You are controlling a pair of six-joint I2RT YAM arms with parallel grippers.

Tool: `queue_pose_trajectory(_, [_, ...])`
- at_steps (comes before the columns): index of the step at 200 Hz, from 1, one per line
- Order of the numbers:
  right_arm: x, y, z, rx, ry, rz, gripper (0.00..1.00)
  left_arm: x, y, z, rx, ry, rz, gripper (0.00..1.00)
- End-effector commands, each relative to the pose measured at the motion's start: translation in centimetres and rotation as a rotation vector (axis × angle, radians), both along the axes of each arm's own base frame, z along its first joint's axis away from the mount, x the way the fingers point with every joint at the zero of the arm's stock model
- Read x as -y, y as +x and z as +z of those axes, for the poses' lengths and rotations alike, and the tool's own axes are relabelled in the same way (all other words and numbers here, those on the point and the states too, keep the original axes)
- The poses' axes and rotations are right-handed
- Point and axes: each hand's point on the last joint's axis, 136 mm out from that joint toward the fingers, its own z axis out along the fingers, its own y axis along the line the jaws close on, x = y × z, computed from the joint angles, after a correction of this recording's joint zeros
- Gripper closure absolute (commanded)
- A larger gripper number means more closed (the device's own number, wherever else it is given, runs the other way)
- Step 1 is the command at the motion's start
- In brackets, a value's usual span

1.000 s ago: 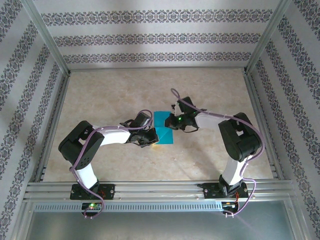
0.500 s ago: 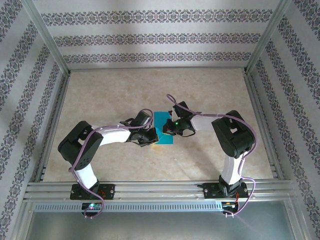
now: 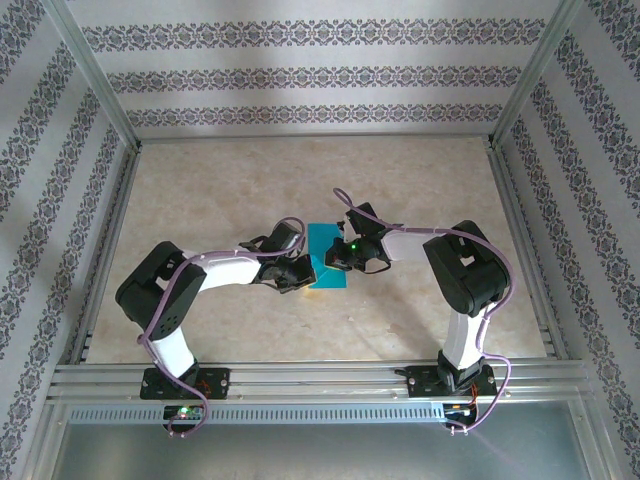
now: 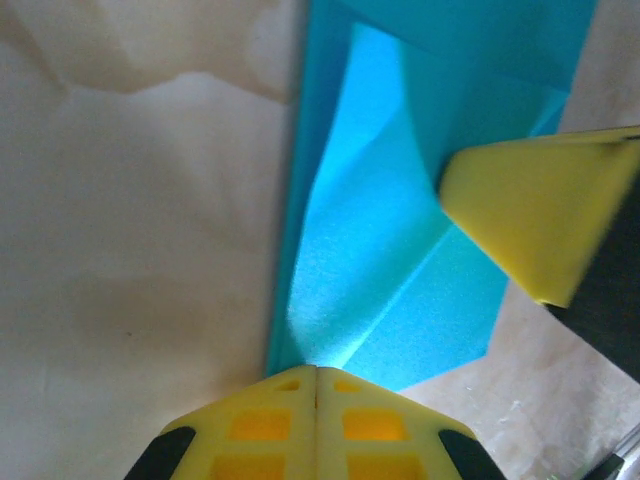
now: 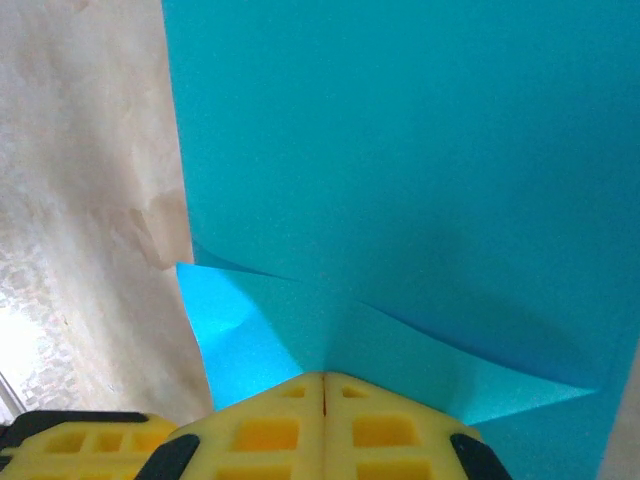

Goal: Fold a paper plane with a square sheet of paper (pick it up from the middle)
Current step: Fold the triangle a second time at the center of the table.

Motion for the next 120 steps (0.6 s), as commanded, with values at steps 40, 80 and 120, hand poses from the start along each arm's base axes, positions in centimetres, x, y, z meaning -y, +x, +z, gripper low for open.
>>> queue_pose_trajectory(40, [-0.9, -0.1, 3.1, 0.095, 0.003, 0.038, 0.95, -1.3, -1.2, -2.1, -0.086, 0.055, 0.016, 1.0])
queue_pose_trajectory(80, [-2.1, -2.1, 1.1, 0.037, -0.025, 0.063, 0.96, -1.3, -1.2, -2.0, -0.084, 0.059, 0.016, 1.0])
queue_pose_trajectory(120, [-2.5, -2.5, -0.4, 0.0, -0.046, 0.068, 0.96, -1.5, -1.2, -2.0, -0.081, 0.063, 0.019, 1.0])
